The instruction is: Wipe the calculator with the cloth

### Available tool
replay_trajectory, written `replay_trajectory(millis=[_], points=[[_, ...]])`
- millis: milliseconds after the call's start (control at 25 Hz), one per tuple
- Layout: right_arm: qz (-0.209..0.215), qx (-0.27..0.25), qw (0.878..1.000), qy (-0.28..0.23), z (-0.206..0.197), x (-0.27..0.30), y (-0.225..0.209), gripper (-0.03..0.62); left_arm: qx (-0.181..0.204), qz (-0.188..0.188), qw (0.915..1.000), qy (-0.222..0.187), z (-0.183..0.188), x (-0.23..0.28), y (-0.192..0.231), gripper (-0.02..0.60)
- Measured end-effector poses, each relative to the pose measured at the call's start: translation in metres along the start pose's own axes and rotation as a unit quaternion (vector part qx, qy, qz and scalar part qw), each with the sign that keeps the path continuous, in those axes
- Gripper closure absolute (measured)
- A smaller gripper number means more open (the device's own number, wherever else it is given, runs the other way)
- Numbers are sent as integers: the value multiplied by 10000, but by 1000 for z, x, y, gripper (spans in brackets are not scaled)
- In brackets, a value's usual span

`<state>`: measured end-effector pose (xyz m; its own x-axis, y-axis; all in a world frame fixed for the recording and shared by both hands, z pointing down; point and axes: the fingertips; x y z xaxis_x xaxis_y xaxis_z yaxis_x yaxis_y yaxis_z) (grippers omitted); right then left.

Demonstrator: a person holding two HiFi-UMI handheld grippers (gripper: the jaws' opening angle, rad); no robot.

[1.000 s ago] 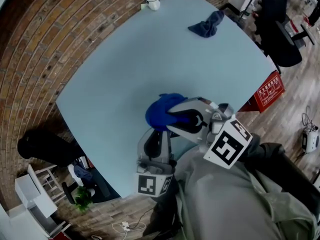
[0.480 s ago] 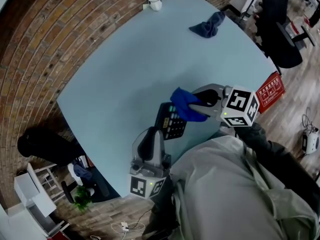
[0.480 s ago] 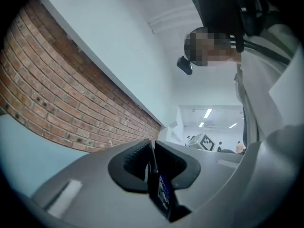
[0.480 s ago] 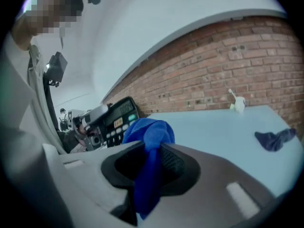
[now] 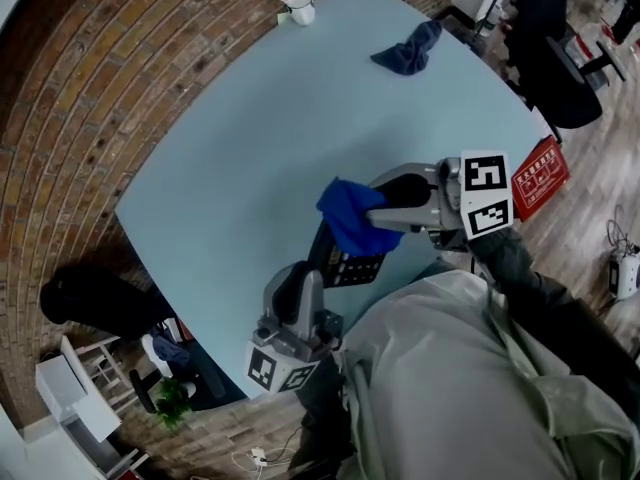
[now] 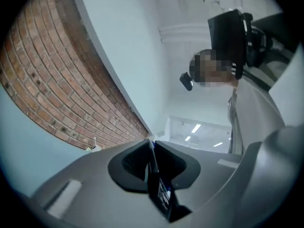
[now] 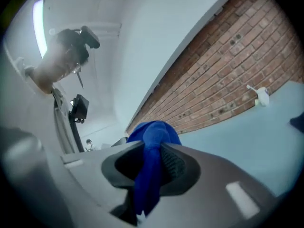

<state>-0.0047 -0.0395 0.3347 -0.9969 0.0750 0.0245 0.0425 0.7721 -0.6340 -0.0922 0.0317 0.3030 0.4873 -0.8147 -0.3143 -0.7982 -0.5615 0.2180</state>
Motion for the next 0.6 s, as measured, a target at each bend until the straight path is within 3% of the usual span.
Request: replay_trajectory(millis=[120, 280, 360, 440, 520, 600], points=[[235, 425, 9986, -215, -7, -25, -14, 502, -629, 11, 9965, -557, 12, -17, 16, 545], [280, 1105, 9875, -1085, 0, -37, -41, 502, -1682, -118, 9743, -1496, 25, -33, 32, 546], [933, 1313, 9823, -960, -11, -20, -23, 502, -1951, -133, 9668, -1645, 22, -29, 31, 546], [1787, 1552, 9687, -754, -26, -1, 8, 502, -2147, -74, 9611, -1734, 15, -23, 31, 546], [2400, 1906, 9491, -723, -39, 13, 26, 502, -2567, -79, 9447, -2038, 14, -21, 32, 546], [2696, 2198, 9337, -851, -43, 19, 30, 502, -2986, -110, 9278, -2233, 13, -18, 32, 546]])
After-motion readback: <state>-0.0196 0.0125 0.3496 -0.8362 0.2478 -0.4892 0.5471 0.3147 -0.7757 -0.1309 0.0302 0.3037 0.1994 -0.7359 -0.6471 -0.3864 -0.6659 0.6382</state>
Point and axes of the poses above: the fingertips, and each gripper's own axes: x forward along the fingers, y to its left, z out of its top, and after that the axes turned 9 degrees about x, right-handed
